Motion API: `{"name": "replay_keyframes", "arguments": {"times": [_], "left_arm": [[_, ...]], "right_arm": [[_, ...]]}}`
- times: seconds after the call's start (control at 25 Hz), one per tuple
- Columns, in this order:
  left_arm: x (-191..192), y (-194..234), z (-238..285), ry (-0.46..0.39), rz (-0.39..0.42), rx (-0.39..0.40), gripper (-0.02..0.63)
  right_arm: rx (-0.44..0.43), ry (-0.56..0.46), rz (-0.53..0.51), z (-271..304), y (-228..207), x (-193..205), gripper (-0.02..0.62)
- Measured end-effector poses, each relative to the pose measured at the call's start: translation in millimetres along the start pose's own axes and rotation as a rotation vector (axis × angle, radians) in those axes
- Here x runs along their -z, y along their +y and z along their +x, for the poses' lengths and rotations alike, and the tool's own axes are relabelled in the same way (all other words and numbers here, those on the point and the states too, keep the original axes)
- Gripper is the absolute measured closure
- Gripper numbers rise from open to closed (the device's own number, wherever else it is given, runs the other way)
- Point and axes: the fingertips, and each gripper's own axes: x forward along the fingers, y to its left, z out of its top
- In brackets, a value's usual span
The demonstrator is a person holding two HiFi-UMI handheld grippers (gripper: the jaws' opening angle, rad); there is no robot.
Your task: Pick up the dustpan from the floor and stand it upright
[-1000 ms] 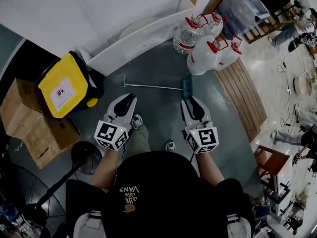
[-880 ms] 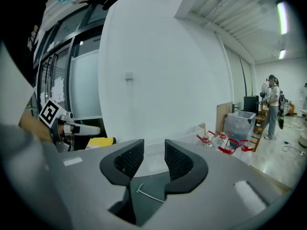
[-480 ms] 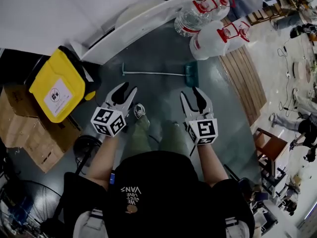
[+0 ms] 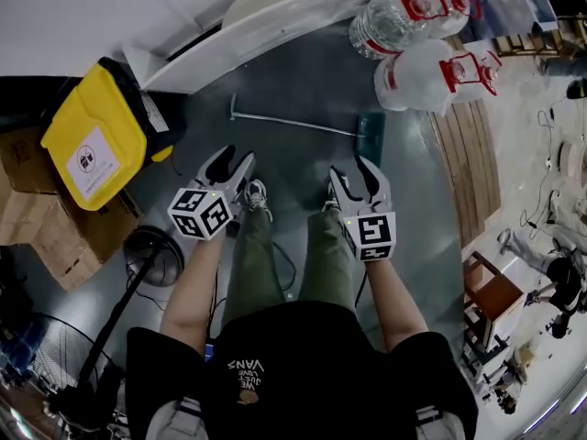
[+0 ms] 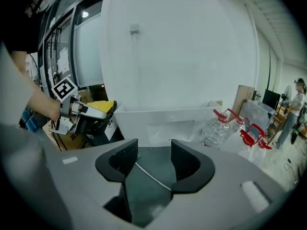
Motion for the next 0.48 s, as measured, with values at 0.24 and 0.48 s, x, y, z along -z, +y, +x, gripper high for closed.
{"name": "replay_keyframes", "arguments": {"times": [0.24,0.48], "left_arm": [[41,50,45,-0.046,-0.179,-0.134,0.345],[114,111,94,-0.042,-0.344,-0.239,0.330]], "right_arm": [[-0.060,0.098,-0.031,58,-38,62,0.402],[-0.128,0.228,-0.072,116,-64,150,0.402]]}}
